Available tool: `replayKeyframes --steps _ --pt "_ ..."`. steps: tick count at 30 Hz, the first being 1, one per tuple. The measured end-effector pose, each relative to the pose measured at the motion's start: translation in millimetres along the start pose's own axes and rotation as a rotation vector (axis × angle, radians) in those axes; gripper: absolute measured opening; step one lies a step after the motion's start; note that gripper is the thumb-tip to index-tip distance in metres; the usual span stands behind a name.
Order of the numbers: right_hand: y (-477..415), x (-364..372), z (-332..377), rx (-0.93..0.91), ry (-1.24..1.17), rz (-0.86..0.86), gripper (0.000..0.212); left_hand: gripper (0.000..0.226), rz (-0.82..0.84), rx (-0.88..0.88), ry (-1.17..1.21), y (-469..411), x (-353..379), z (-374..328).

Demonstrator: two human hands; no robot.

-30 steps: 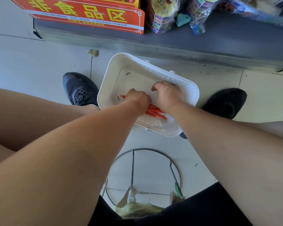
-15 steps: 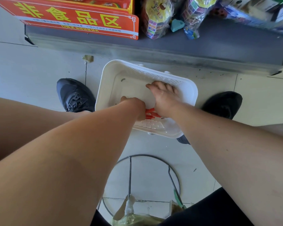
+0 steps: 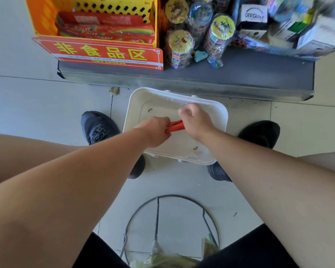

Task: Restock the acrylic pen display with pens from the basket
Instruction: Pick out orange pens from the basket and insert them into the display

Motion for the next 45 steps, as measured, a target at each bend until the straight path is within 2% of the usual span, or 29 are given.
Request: replayKeyframes --steps 2,5,8,11,14,19,25,27,33,37,45 --pt "10.5 -8.8 3.4 0.032 -0.147 0.013 0.038 0.011 -0.066 -0.024 0.1 12.6 -8.3 -1.0" --pt "29.0 -9.0 2.1 0.153 -0.417 0.18 0.044 0.012 -0.246 -0.065 0.249 33.9 -24.0 -4.5" --pt "49.8 -7.4 12.0 0.141 -0.479 0.323 0.041 0.017 -0.371 -0.074 0.43 56.1 -36.5 -16.9" --pt "76.9 -10.7 36.7 0.013 -0.45 0.381 0.019 0.019 -0.48 -0.026 0.663 84.4 -57.7 -41.1" --pt "107.0 -23.2 66.3 -0.119 -0.528 0.386 0.013 0.013 -0.596 0.006 0.764 117.1 -89.3 -64.3" --pt "158.0 -46.7 108.6 -0.319 -0.61 0.366 0.012 0.013 -0.722 0.077 0.833 167.3 -128.7 -87.3" --pt "224.5 -92.6 150.3 -0.523 -0.747 0.38 0.024 0.017 -0.88 0.2 0.854 211.3 -182.8 -129.6" --pt "247.6 -116.9 163.8 -0.594 -0.778 0.362 0.027 0.024 -0.895 0.245 0.831 220.1 -204.0 -150.4" --pt "295.7 -199.4 210.8 -0.761 -0.853 0.246 0.027 0.019 -1.066 0.401 0.725 248.3 -293.3 -213.7" --pt "320.8 -248.3 238.8 -0.846 -0.908 0.218 0.029 0.017 -1.119 0.5 0.694 258.4 -343.5 -246.2" --pt "324.7 -343.6 276.6 -0.923 -0.75 -0.107 0.02 0.019 -1.224 0.524 0.626 241.7 -417.3 -289.7"
Point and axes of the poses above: each hand's wrist, its own y-axis away from the middle knuckle, its own x-axis out of the palm, z = x × y, the point moved 10 cm from there along -y, towards the middle knuckle, and after that the axes turned 13 degrees about x, right-handed, at the moved point
